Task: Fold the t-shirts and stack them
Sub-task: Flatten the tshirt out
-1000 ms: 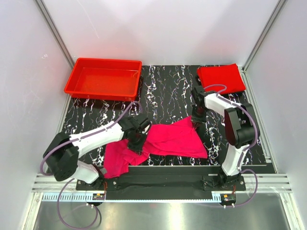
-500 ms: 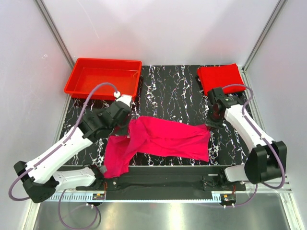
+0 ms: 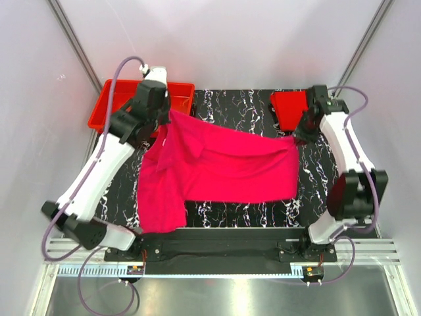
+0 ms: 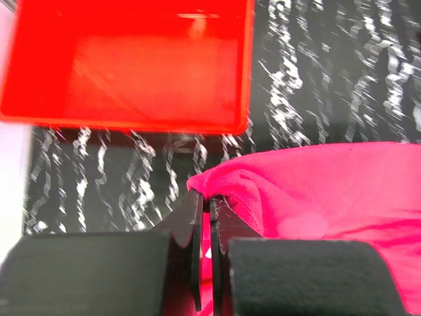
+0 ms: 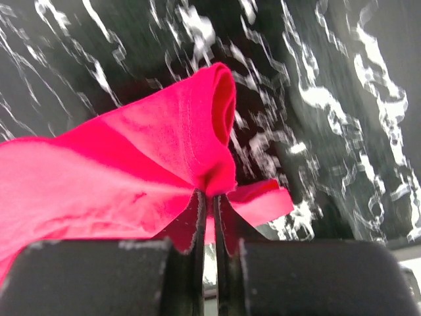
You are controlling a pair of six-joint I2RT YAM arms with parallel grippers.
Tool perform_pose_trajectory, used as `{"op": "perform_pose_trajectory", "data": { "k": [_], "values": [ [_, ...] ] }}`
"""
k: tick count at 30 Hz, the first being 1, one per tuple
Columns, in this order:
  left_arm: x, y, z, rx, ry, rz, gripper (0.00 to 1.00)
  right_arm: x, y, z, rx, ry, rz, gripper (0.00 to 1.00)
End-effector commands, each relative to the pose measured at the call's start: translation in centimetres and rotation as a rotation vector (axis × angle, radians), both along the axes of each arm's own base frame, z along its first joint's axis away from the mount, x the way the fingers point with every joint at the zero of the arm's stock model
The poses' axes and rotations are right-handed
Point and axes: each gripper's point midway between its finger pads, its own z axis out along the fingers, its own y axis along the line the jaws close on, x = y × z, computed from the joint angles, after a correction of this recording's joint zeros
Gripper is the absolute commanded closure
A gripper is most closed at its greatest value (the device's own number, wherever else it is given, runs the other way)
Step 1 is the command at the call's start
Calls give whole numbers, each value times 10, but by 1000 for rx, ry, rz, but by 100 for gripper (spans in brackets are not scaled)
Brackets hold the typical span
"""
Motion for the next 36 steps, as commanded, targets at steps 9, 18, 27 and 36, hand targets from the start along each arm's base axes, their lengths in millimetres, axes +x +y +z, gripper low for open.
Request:
{"op": "perform_pose_trajectory", "data": {
  "k": [9, 18, 27, 36],
  "values": [
    [47, 45, 26, 95, -18, 218, 1, 63, -6, -1, -31, 28, 113, 44],
    [-85, 20, -101, -224, 299, 51, 23, -37, 1, -47, 33, 115, 84, 59],
    [-183, 46, -205, -352, 654, 402, 20, -59, 47, -73, 154, 164, 225, 73],
    [-151, 19, -227, -482, 647, 314, 29, -56, 72, -102, 202, 224, 267, 66]
  ]
}}
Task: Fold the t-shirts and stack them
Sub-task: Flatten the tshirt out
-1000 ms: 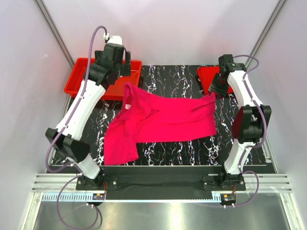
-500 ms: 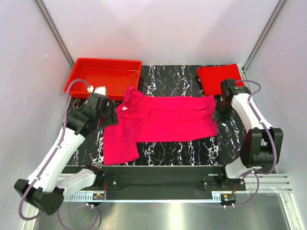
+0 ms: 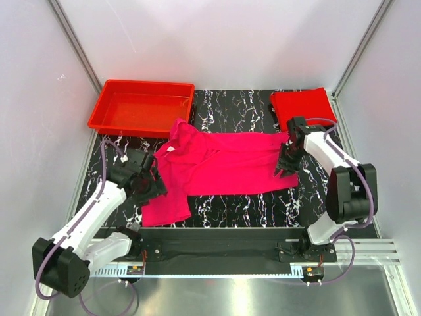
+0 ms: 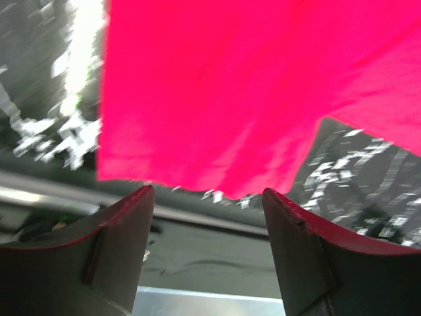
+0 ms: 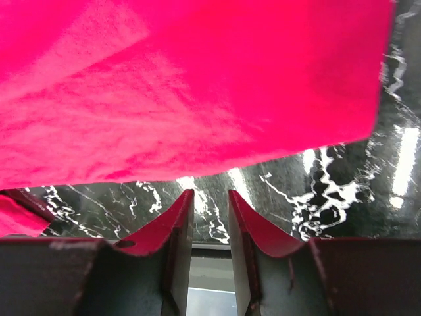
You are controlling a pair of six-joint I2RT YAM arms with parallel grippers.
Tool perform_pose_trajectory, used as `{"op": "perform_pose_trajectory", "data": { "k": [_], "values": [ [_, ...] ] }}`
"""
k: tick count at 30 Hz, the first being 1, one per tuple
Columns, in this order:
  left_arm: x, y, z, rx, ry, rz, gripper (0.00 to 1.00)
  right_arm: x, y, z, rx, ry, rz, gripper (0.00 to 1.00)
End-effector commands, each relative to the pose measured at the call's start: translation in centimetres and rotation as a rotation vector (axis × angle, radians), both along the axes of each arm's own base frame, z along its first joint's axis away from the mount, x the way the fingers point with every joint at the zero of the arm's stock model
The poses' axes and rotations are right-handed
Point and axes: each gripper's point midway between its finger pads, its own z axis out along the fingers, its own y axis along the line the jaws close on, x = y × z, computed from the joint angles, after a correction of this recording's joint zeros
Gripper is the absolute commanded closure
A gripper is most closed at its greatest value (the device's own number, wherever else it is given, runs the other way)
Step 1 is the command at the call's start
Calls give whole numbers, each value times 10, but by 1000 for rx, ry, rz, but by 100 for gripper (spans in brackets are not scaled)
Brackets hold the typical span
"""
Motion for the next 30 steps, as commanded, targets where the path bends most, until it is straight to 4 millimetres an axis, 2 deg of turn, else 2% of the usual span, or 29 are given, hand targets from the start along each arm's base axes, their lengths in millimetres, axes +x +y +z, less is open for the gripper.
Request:
{"op": "perform_pose_trajectory", "data": {
  "k": [1, 4, 9, 12, 14, 19, 20, 21, 22, 23, 25, 26, 27, 30],
  "values": [
    [42, -28, 12, -125, -144, -5, 29, 8, 23, -7, 38, -8, 56, 66],
    [56, -32, -6, -107, -91, 10, 26, 8, 39, -20, 35, 19, 120, 66],
    [77, -32, -30, -83, -14, 65, 21, 21, 61, -36, -1, 13, 186, 66],
    [84, -21, -43, -50, 12, 109, 20, 30, 75, -41, -15, 15, 217, 66],
    [84, -7, -52, -32, 43, 164, 19, 35, 83, -44, -28, 11, 234, 65],
    [85, 23, -66, -40, 89, 242, 17, 58, 140, -60, 16, 10, 319, 65],
    [85, 27, -67, -32, 96, 230, 17, 74, 157, -49, 34, -28, 333, 65],
    [88, 28, -64, -32, 93, 224, 16, 76, 167, -62, 32, -3, 349, 64],
    [88, 29, -63, -27, 94, 217, 16, 78, 182, -61, 45, -7, 373, 64],
    [89, 32, -62, -9, 90, 208, 16, 91, 200, -54, 63, -33, 392, 63],
    [94, 35, -55, 4, 66, 203, 16, 99, 221, -43, 93, -57, 435, 61],
    [96, 35, -51, 11, 48, 174, 16, 101, 223, -37, 92, -54, 437, 60],
    [98, 34, -47, 9, 34, 146, 17, 111, 227, -21, 108, -95, 434, 59],
    [111, 26, -21, 67, -69, 15, 17, 111, 194, 12, 34, -162, 404, 50]
  ]
}}
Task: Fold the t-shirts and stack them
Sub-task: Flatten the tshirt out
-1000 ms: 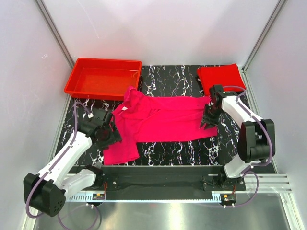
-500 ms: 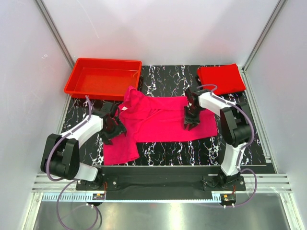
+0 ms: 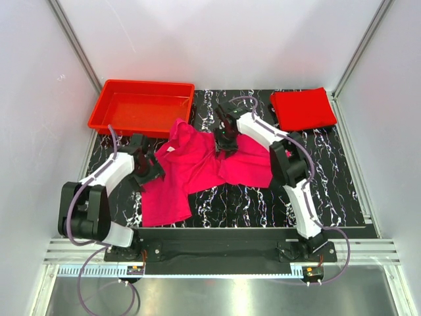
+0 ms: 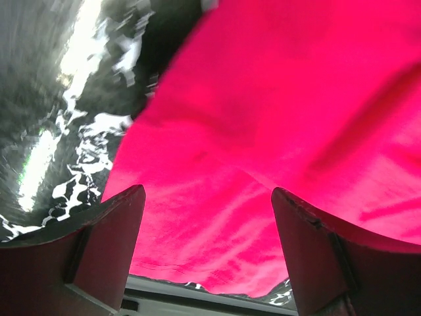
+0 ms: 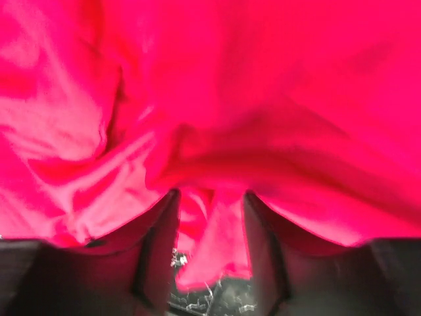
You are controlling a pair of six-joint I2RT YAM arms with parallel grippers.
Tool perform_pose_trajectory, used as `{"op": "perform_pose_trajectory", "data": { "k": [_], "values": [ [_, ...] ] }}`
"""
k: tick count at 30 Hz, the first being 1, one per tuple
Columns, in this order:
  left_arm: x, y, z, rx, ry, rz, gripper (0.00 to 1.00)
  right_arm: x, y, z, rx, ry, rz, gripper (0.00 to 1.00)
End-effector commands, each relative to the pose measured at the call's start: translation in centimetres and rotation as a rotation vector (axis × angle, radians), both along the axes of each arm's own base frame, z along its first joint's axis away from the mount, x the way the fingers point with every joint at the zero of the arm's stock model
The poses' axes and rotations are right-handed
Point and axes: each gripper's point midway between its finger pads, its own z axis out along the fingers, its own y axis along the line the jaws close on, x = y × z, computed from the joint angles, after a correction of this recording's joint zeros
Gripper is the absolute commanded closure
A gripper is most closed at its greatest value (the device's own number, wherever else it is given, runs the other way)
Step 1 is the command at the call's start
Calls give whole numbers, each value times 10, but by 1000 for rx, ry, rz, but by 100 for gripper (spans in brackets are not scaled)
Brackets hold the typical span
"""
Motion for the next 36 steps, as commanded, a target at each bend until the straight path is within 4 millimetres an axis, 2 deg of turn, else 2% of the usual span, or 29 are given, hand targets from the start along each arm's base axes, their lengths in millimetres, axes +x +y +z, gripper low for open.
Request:
{"op": "perform_pose_trajectory", "data": {
  "k": [1, 2, 3, 4, 5, 7, 8, 9, 10, 11, 12, 13, 14, 16, 18, 19, 23, 25, 28, 31, 32, 34, 36],
  "values": [
    [34, -18, 54, 63, -223, -206, 17, -1, -38, 60, -25, -87, -44, 45],
    [36, -25, 62, 70, -255, -269, 17, -13, -65, 68, -35, -74, -92, 42],
    [37, -35, 69, 64, -283, -317, 17, -21, -79, 71, -39, -59, -121, 41],
    [38, -60, 80, 32, -341, -420, 17, -31, -89, 72, -21, -31, -140, 39],
    [39, -73, 84, 9, -363, -467, 17, -50, -118, 70, -25, 7, -208, 39],
    [35, -101, 90, -40, -392, -555, 18, -67, -143, 68, -19, 18, -267, 39],
    [34, -112, 91, -74, -393, -585, 19, -91, -159, 64, -27, 30, -294, 39],
    [37, -124, 93, -109, -416, -607, 19, -97, -174, 60, -28, 31, -332, 40],
    [31, -138, 94, -174, -416, -648, 22, -96, -178, 57, -6, 1, -346, 39],
    [29, -144, 91, -194, -410, -659, 23, -112, -184, 48, 1, 18, -359, 39],
    [29, -151, 93, -214, -424, -671, 23, -113, -188, 45, 31, 20, -389, 39],
    [27, -158, 94, -248, -423, -689, 23, -105, -189, 41, 54, -15, -409, 35],
    [27, -161, 95, -260, -424, -697, 24, -110, -193, 32, 61, 4, -440, 34],
    [25, -166, 98, -277, -422, -713, 24, -99, -194, 28, 107, -18, -464, 34],
    [24, -168, 101, -286, -427, -720, 24, -97, -189, 18, 124, 1, -458, 34],
    [23, -167, 103, -286, -430, -719, 24, -93, -183, 16, 160, 1, -453, 34],
    [18, -161, 105, -270, -433, -721, 24, -92, -183, -8, 156, 24, -452, 34],
    [15, -157, 106, -258, -435, -721, 24, -87, -179, -10, 175, 6, -440, 36],
    [12, -154, 105, -252, -433, -722, 24, -91, -173, -11, 192, 42, -422, 41],
    [12, -153, 105, -249, -437, -721, 24, -104, -165, -1, 236, 57, -401, 48],
    [10, -152, 103, -249, -430, -719, 24, -107, -162, 3, 252, 61, -395, 59],
    [9, -152, 102, -248, -430, -720, 24, -117, -150, 22, 329, 102, -384, 69],
    [10, -151, 101, -244, -430, -718, 24, -122, -135, 55, 444, 107, -366, 82]
  ]
}}
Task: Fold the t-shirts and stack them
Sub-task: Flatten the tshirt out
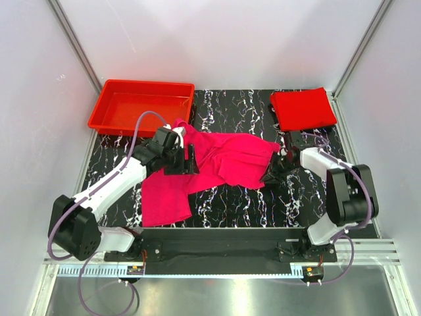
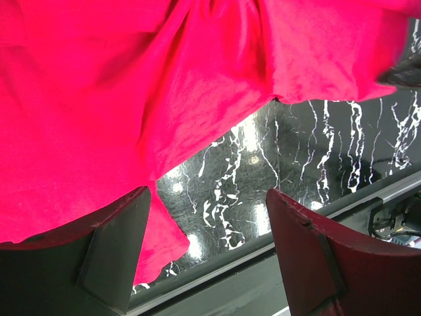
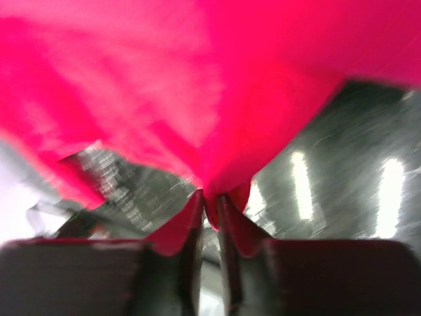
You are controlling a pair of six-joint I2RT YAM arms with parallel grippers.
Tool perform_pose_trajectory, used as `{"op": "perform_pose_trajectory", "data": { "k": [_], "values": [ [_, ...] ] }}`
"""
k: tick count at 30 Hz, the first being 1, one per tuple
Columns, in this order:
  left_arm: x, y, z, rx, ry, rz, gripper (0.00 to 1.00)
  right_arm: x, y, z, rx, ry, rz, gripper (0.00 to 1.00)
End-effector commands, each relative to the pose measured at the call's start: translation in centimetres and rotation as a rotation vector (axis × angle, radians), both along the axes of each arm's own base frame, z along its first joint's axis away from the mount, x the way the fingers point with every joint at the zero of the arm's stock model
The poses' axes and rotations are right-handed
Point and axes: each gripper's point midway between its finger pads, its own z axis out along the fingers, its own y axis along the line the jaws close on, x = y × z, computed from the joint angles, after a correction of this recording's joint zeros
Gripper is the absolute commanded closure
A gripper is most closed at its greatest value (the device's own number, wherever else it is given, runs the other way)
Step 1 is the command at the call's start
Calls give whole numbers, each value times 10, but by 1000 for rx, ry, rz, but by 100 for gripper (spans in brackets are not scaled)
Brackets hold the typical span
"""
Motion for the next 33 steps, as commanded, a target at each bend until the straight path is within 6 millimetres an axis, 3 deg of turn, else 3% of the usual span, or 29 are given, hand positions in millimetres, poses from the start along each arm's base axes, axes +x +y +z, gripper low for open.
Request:
{"op": "perform_pose_trajectory", "data": {
  "k": [1, 3, 4, 5, 6, 7, 8, 10, 11, 12, 13, 15, 17, 19, 21, 23, 27, 31, 33],
  "values": [
    [-1, 0, 5, -7, -32, -20, 24, -7, 34, 65, 233, -47, 25, 86],
    [0, 1, 6, 0, -37, -17, 24, 7, 49, 95, 343, -32, -33, 90],
    [0, 2, 5, 4, -36, -17, 24, 32, 54, 120, 391, -61, -90, 90],
    [1, 2, 5, 4, -38, -17, 24, 50, 54, 115, 393, -27, -134, 89],
    [1, 0, 7, 2, -38, -19, 24, 73, 55, 122, 408, -53, -168, 79],
    [2, 0, 7, -1, -38, -17, 24, 102, 58, 144, 465, -60, -233, 72],
    [2, -1, 8, -6, -39, -17, 24, 122, 63, 129, 498, 6, -273, 63],
    [2, -3, 9, -20, -34, -18, 24, 160, 74, 154, 621, -17, -294, 56],
    [2, -4, 10, -24, -38, -18, 24, 170, 76, 139, 620, 22, -304, 54],
    [1, -4, 9, -26, -34, -19, 24, 177, 76, 141, 611, 7, -289, 51],
    [0, -4, 11, -29, -37, -20, 24, 177, 73, 145, 557, 32, -287, 49],
    [-2, -2, 11, -28, -37, -21, 24, 173, 58, 131, 387, -63, -200, 46],
    [-6, 3, 9, -19, -43, -15, 24, 151, 41, 126, 243, -101, -95, 46],
    [-9, 5, 6, -16, -42, -7, 24, 130, 14, 98, 51, -115, -39, 47],
    [-14, 9, 3, -10, -37, -5, 24, 119, -4, 95, -46, -159, -20, 52],
    [-18, 9, 0, -8, -24, -9, 24, 104, -4, 79, -48, -136, 9, 65],
    [-22, 11, -5, -6, -6, -5, 24, 110, 6, 55, 13, -114, -27, 80],
    [-24, 11, -4, -7, 5, -10, 24, 123, 16, 34, 18, -93, -21, 80],
    [-25, 11, -3, -7, 5, -11, 24, 126, 18, 28, 22, -83, -22, 75]
  ]
}}
